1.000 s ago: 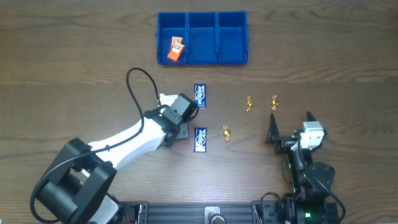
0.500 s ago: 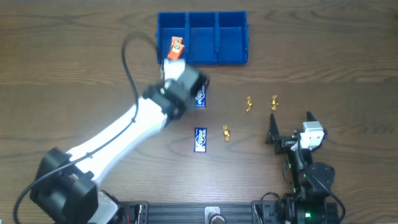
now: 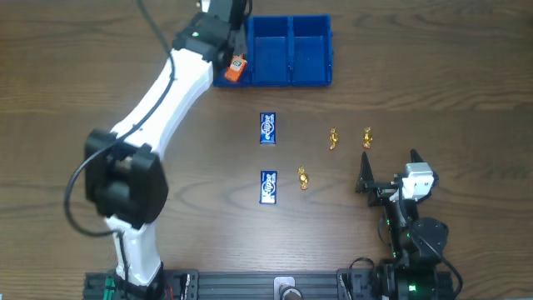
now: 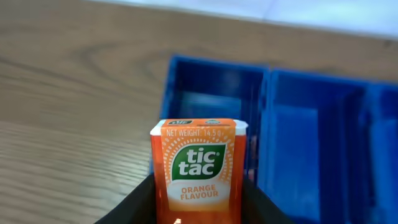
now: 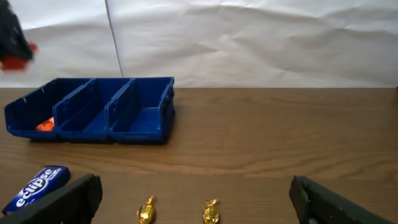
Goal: Sort Candies Into Trays
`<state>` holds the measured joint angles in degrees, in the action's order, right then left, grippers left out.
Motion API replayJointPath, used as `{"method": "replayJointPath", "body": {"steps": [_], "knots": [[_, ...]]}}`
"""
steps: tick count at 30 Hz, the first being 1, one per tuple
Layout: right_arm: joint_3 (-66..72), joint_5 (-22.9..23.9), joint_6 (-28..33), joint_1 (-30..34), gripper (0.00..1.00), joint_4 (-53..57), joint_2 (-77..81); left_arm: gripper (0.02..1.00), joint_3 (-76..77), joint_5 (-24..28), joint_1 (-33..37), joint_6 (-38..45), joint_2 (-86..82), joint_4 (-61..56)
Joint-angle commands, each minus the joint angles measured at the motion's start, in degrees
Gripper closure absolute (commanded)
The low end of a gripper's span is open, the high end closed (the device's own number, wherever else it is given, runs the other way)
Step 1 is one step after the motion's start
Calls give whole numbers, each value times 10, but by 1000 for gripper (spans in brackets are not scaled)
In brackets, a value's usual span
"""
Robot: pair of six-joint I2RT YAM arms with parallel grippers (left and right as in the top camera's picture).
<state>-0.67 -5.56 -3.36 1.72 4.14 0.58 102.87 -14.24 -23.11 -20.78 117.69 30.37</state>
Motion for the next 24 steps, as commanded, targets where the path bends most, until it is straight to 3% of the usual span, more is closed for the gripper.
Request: {"method": "replayJointPath", "body": {"steps": [1, 5, 10, 15, 21, 24], "knots": [[2, 1, 7, 3, 3, 2, -4, 630, 7, 24, 3, 15, 27, -17], [2, 1, 7, 3, 3, 2, -4, 575, 7, 34, 4, 16, 30, -17], [2, 1, 7, 3, 3, 2, -4, 134, 7, 35, 7, 16, 20, -13], [2, 1, 7, 3, 3, 2, -4, 86, -50, 19, 26, 24, -100, -25], [2, 1, 7, 3, 3, 2, -4, 18, -374, 3, 56, 80, -480, -226], [2, 1, 7, 3, 3, 2, -4, 18, -515, 23, 85, 105, -654, -270]]}}
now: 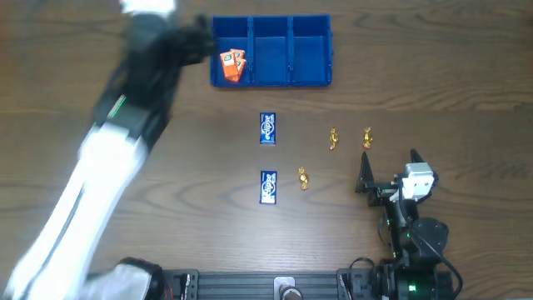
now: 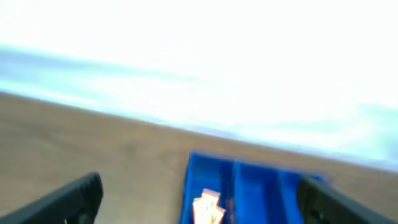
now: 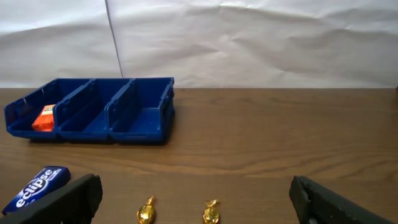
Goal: Sort Candies Into Trays
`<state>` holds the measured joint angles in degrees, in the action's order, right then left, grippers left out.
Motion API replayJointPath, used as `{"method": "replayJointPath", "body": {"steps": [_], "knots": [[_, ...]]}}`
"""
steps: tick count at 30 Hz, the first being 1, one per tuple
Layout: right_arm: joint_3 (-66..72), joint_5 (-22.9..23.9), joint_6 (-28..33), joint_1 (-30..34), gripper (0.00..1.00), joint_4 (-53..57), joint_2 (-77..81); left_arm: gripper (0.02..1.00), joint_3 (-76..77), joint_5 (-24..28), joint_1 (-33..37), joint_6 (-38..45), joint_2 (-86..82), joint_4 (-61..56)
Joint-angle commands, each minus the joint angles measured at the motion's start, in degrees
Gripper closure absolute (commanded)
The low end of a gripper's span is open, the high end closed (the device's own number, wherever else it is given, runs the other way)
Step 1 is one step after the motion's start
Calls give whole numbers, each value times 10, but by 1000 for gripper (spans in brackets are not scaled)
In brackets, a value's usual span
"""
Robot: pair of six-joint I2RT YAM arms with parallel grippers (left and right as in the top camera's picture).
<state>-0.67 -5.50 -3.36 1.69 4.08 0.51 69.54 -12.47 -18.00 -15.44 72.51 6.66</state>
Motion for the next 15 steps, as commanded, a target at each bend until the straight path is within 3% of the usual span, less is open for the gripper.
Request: {"method": "replayJointPath", "body": {"steps": [1, 2, 6, 15], "knots": [[2, 0, 7, 3, 3, 2, -3, 18, -221, 17, 45, 61, -250, -40], [2, 0, 7, 3, 3, 2, -3, 18, -299, 41, 73, 75, -354, -44], [2, 0, 7, 3, 3, 2, -3, 18, -428, 82, 124, 82, -514, -44], [2, 0, 7, 3, 3, 2, -3, 20, -601, 100, 157, 82, -669, -65]]}}
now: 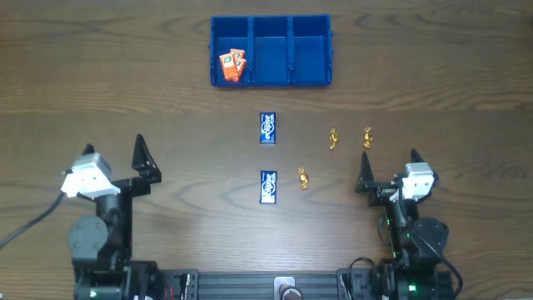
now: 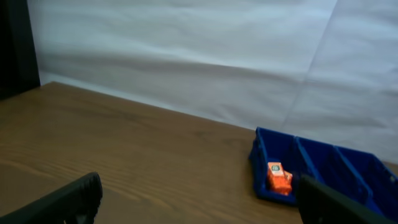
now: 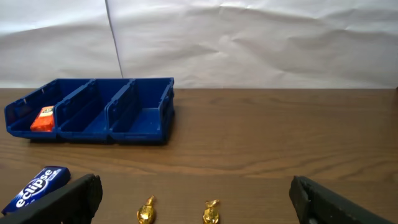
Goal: Sort Candies Into Trays
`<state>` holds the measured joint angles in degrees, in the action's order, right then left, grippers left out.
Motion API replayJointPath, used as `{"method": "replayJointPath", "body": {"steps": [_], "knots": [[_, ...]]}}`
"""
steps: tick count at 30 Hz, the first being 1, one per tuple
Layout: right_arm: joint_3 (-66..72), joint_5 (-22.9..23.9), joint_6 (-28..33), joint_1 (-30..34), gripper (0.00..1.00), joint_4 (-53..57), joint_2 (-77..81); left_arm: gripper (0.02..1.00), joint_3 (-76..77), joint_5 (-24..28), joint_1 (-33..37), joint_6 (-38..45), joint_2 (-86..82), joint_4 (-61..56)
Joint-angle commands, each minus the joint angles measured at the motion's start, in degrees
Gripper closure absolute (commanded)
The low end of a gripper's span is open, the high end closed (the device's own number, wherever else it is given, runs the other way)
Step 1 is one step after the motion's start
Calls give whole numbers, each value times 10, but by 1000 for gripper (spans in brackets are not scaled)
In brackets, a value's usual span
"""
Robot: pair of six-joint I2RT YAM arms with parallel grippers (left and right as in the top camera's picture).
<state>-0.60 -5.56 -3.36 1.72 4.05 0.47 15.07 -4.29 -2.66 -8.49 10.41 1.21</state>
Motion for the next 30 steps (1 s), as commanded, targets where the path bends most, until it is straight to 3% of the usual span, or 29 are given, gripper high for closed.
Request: {"method": "replayJointPath", "body": {"steps": [1, 8, 30], "knots": [[2, 1, 7, 3, 3, 3, -3, 23, -72, 19, 4, 12, -59, -14], [2, 1, 7, 3, 3, 2, -3, 20, -148, 46, 4, 10, -103, -8], [2, 1, 7, 3, 3, 2, -3, 20, -148, 45, 4, 8, -102, 33]]}}
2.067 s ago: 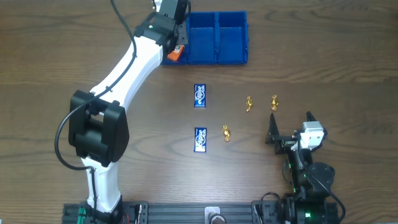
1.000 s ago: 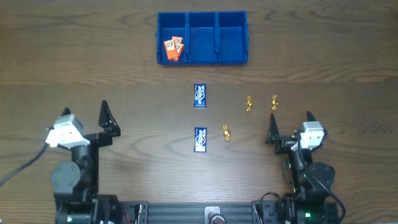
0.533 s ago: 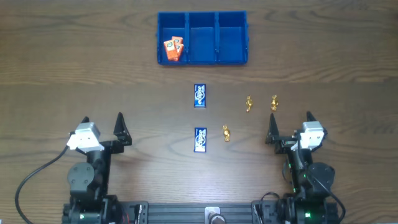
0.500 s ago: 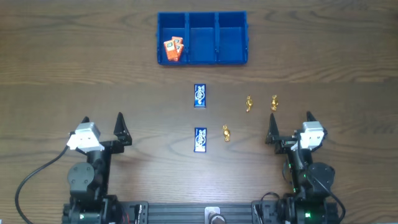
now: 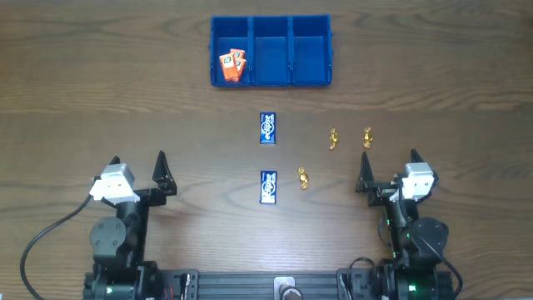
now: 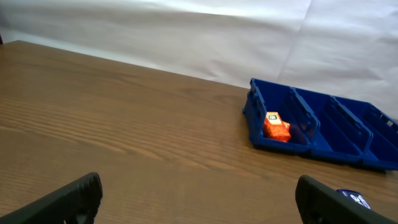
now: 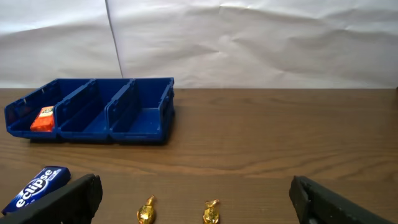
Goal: Sort Candies Into Trays
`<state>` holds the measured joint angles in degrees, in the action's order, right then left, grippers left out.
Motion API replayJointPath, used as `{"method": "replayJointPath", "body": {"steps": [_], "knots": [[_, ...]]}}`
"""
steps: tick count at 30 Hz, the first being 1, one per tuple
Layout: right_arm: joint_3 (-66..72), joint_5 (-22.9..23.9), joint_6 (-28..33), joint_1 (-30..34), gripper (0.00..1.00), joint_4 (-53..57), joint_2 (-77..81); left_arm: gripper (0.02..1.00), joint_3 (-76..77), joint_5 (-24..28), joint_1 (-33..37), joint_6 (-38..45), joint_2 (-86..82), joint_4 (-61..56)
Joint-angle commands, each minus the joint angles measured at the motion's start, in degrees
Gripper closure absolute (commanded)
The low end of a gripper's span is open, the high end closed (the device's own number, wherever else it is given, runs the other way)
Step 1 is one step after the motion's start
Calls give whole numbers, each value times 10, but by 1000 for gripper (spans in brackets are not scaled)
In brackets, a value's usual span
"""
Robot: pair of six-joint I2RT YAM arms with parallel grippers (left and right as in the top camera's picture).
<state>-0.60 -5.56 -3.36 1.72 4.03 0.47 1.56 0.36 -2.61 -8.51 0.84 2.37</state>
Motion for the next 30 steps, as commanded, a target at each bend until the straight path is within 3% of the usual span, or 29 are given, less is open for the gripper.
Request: {"method": "replayJointPath", "body": {"steps": [1, 3, 5, 6, 9, 11, 13, 19, 22, 25, 30], "knots": [[2, 1, 7, 3, 3, -2, -3, 20, -13, -1, 3, 8, -6, 21], [2, -2, 3, 3, 1, -15, -3, 20, -13, -1, 3, 8, -6, 21], [2, -54, -56, 2, 3, -43, -1, 20, -13, -1, 3, 8, -6, 21], [0, -102, -83, 6, 3, -67, 10, 20, -13, -1, 3, 8, -6, 21], [-56, -214, -89, 7, 3, -69, 87, 20, -13, -1, 3, 8, -6, 21], [-124, -262, -91, 6, 3, -25, 161, 20, -13, -1, 3, 8, -6, 21], [-196, -276, -91, 5, 3, 40, 229, 23, -13, -1, 3, 8, -6, 21], [-428, -272, -53, 4, 3, 279, 436, 23, -13, -1, 3, 8, -6, 21], [-525, -238, -53, -24, 3, 372, 531, 20, -13, -1, 3, 8, -6, 21], [-600, -207, -57, -96, 3, 421, 626, 20, -13, -1, 3, 8, -6, 21], [-642, -89, -141, -251, 3, 445, 749, 20, -13, -1, 3, 8, -6, 21]]}}
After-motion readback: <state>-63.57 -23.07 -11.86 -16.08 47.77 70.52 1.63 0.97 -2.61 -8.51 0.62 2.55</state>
